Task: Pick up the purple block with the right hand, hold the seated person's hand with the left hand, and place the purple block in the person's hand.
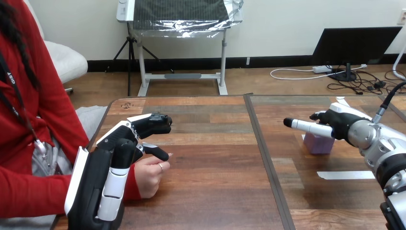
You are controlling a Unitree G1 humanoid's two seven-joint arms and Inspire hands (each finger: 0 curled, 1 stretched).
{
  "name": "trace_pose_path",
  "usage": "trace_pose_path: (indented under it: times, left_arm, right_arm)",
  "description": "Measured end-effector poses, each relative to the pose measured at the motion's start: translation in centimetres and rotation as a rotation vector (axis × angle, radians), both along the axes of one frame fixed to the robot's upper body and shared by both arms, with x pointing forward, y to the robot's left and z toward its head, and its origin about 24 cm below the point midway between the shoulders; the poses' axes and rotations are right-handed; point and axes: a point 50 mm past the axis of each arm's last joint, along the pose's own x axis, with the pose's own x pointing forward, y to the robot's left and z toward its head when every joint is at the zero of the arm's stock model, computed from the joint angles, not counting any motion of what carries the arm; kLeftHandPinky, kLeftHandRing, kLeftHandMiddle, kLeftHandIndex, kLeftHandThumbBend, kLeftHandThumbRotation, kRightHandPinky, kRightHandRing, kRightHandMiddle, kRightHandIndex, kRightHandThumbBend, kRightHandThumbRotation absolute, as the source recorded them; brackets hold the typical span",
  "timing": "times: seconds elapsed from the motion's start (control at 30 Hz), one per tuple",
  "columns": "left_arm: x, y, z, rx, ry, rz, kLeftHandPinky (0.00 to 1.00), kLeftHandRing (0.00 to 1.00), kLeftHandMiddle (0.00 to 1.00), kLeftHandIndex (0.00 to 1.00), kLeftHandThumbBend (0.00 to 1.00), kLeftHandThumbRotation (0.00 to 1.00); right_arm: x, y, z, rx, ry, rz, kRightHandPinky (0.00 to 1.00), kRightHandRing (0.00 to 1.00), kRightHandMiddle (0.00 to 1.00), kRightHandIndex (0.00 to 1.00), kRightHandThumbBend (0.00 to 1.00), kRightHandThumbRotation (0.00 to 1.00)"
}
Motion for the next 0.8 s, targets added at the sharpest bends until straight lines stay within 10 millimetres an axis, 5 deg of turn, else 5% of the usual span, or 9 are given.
trace_pose_path:
  times: [0.5,0.8]
  left_arm:
    - [-0.03,0.03,0.03,0.009,-0.004,0.002,0.47,0.70,0.70,0.65,0.61,1.00]
    - [-0.08,0.16,0.03,0.006,-0.004,0.015,0.47,0.70,0.69,0.65,0.61,1.00]
  right_arm:
    - [-0.10,0.11,-0.28,-0.010,-0.002,0.011,0.90,0.92,0.91,0.86,0.75,1.00]
    - [-0.12,0.11,-0.33,-0.023,-0.034,0.018,0.77,0.75,0.73,0.73,0.71,1.00]
